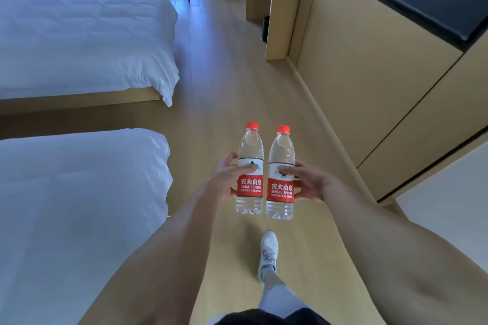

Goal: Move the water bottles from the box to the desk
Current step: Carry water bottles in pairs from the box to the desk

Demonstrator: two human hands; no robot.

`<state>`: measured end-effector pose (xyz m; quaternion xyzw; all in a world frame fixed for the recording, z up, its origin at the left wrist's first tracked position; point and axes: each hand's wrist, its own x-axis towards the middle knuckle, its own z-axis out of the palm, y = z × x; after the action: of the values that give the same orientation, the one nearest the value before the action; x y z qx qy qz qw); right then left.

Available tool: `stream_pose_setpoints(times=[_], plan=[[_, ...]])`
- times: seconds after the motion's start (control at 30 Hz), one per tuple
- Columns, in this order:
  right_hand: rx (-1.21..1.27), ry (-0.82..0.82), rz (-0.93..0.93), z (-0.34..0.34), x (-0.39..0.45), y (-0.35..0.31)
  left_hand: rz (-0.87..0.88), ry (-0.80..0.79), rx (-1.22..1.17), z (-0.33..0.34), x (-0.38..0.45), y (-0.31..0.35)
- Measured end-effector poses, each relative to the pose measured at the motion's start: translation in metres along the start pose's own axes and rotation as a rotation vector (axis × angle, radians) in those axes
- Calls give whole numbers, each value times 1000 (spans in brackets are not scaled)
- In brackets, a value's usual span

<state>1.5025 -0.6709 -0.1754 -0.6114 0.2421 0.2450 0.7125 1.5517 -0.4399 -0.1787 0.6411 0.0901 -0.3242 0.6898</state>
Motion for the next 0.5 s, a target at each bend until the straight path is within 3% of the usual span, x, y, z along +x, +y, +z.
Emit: stream_pose_setpoints(times=[0.5], plan=[[-111, -113, -10, -48, 228, -231, 44, 118, 1, -23, 224, 184]])
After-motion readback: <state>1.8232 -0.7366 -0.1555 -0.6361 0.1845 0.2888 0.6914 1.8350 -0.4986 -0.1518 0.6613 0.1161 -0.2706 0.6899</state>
